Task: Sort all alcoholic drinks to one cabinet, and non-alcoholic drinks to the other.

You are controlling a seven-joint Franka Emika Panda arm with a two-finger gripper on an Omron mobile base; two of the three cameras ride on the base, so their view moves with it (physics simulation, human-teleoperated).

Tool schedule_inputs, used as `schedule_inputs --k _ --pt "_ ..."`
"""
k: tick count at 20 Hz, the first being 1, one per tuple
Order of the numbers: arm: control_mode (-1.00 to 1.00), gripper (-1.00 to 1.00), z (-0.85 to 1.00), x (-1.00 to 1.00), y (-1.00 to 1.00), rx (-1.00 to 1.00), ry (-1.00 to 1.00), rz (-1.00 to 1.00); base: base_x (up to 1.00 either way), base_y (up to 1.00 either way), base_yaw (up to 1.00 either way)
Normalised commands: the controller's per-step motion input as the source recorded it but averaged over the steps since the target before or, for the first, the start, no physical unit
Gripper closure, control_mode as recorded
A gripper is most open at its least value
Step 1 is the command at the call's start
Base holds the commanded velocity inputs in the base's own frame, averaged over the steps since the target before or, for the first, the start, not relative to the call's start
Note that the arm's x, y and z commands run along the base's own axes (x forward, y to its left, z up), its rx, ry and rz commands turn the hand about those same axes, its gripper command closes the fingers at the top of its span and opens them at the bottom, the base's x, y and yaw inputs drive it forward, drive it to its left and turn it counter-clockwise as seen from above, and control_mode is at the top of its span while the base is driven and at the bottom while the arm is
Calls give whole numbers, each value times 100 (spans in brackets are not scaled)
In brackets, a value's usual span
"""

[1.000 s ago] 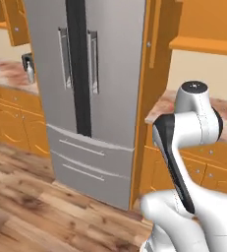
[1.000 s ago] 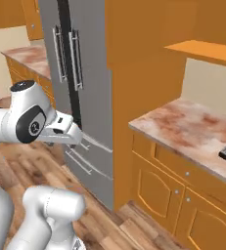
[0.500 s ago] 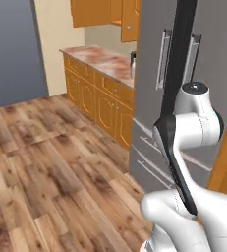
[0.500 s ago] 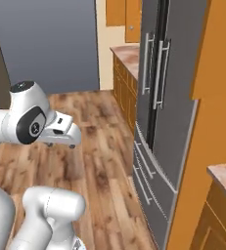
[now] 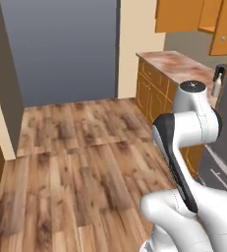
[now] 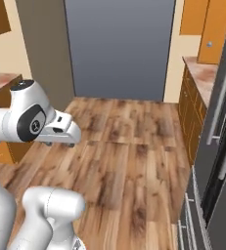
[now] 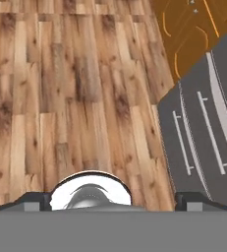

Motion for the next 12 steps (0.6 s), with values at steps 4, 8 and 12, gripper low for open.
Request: schedule_inputs --k 4,8,12 --pt "100 -100 0 0 0 0 0 0 100 -28 39" --pt "100 -100 0 0 0 0 0 0 100 -34 2" --pt "100 -100 0 0 0 0 0 0 100 -24 -41"
